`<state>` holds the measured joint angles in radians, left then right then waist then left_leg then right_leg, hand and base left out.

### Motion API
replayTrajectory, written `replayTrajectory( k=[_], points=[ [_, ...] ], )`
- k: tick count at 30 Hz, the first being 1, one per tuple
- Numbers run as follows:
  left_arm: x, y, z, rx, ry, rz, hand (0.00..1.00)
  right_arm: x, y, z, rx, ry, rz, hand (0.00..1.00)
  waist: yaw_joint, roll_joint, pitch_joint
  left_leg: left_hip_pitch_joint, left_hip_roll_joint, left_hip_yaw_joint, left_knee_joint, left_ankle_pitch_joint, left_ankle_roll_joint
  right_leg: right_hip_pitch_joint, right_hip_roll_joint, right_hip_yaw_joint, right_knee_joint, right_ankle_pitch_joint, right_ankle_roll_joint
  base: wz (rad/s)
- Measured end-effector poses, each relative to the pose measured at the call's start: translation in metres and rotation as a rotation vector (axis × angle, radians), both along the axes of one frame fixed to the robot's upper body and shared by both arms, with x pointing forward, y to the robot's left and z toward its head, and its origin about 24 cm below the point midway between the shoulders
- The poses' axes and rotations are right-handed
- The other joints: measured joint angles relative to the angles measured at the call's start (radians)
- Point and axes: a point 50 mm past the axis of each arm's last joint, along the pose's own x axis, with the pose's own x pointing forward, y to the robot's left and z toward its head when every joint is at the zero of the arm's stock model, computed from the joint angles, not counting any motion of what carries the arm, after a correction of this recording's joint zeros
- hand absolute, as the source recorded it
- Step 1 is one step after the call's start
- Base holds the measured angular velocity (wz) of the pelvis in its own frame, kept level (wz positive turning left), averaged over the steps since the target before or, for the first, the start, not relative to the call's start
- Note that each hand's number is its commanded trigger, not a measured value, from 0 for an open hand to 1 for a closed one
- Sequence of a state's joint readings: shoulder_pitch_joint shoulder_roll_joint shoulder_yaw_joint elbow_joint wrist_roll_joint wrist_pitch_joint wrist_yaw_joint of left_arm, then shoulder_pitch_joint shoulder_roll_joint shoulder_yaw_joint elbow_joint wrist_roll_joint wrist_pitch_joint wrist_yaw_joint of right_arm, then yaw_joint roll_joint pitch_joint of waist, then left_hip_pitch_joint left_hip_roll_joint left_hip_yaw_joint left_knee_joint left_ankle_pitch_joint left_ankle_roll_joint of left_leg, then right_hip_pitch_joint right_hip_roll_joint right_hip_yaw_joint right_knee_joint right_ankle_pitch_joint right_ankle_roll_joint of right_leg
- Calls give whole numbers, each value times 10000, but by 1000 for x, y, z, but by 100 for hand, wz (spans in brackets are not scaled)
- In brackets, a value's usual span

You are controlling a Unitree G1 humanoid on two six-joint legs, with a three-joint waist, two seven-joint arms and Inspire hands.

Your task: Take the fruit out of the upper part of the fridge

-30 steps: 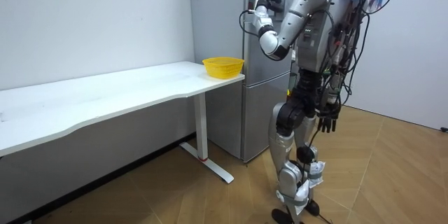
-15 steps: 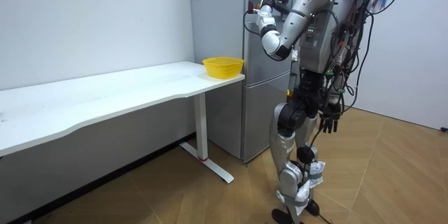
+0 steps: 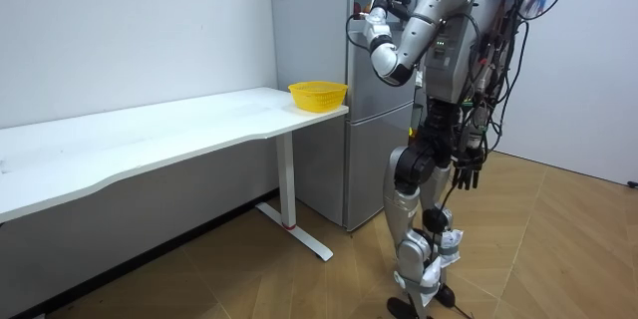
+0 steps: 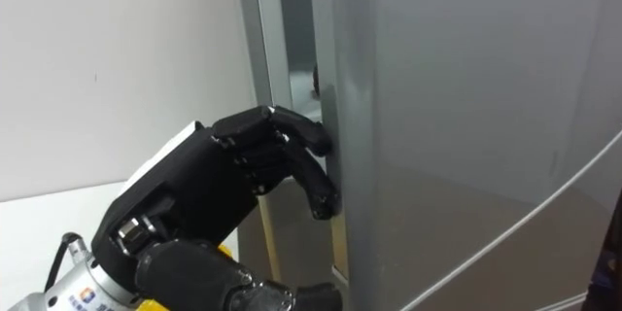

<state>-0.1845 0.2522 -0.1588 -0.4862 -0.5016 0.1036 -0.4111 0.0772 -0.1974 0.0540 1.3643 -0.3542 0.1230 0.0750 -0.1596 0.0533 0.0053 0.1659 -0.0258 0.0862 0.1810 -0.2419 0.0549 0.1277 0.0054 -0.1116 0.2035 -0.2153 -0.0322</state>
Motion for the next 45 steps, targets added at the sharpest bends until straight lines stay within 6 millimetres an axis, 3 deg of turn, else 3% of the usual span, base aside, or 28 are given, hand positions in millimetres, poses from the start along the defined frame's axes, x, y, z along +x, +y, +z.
replayTrajectory(
  k=[16,19,26,35,45],
  points=[
    [-1,-12,10,-50,-490,-764,0,0,-3,1,-131,-69,43,0,-98,233,12,-154,57,533,-64,-2,4,-436,51,376,181,11,-5,-8],
    [-3,-16,11,-32,-560,-982,0,1,-5,2,-181,-105,59,0,-116,278,6,-118,96,754,-126,-2,4,-450,122,624,179,18,-5,-14],
    [-5,-26,15,-54,-689,-1811,0,-2,-16,5,-409,-123,-76,0,-484,281,5,-130,144,1101,-129,-2,2,-598,160,837,190,57,-29,-13],
    [-3,-32,18,-278,-580,-2333,0,-7,-15,5,-356,-132,-571,0,-829,263,17,-7,144,1594,-132,0,-1,-613,172,1214,171,96,29,-13],
    [-4,-36,20,-300,-556,-2627,0,-7,-16,5,-443,-372,-1228,0,-1147,266,16,11,143,1787,-149,0,-1,-637,196,1393,110,159,71,-6]
  ],
)
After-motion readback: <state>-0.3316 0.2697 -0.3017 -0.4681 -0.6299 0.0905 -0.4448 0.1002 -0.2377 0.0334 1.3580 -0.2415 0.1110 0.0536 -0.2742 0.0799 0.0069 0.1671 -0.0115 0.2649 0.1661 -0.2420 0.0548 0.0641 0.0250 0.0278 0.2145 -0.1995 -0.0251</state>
